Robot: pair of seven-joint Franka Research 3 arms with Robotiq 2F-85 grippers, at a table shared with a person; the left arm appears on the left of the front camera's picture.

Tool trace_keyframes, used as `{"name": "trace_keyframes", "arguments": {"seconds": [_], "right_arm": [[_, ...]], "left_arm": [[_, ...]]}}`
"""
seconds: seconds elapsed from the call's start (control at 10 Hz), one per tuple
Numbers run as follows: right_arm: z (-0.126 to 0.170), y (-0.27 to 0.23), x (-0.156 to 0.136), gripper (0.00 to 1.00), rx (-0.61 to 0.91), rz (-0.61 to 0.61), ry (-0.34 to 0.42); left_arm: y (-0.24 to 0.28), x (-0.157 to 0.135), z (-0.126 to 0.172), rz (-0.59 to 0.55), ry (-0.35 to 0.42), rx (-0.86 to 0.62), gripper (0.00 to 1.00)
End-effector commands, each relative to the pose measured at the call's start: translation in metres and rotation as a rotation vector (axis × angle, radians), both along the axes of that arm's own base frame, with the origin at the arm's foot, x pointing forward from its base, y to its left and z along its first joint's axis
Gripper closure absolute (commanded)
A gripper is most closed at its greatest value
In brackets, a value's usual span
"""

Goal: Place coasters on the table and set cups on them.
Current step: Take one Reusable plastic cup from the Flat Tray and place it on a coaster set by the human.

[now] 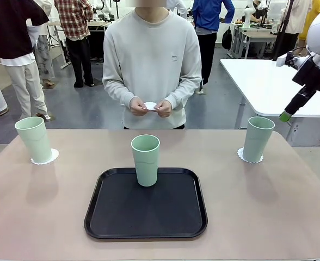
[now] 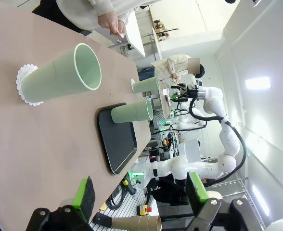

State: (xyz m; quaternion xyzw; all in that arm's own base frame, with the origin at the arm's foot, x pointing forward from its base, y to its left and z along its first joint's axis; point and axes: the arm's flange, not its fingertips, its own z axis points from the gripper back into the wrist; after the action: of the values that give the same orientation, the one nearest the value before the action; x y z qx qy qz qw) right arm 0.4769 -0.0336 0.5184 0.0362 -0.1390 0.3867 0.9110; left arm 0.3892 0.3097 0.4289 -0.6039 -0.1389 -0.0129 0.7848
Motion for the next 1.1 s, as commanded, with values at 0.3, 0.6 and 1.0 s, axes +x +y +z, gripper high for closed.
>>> {"name": "trace_keyframes", "arguments": {"seconds": [0.3, 0.6, 1.0], "right_arm": [[-0.0004, -0.0046, -0.0007, 0.00, -0.001, -0.017, -0.035], [-0.0004, -0.0046, -0.0007, 0.00, -0.001, -0.017, -0.035], [-0.0004, -0.0046, -0.0007, 0.00, -0.001, -0.017, -0.035]], "left_arm": [[0.0005, 0.0005, 0.0030, 0.016, 0.001, -0.007, 0.00], [0.0005, 0.0005, 0.0030, 0.016, 0.001, -0.007, 0.00], [0.0005, 0.0005, 0.0030, 0.016, 0.001, -0.007, 0.00]]}}
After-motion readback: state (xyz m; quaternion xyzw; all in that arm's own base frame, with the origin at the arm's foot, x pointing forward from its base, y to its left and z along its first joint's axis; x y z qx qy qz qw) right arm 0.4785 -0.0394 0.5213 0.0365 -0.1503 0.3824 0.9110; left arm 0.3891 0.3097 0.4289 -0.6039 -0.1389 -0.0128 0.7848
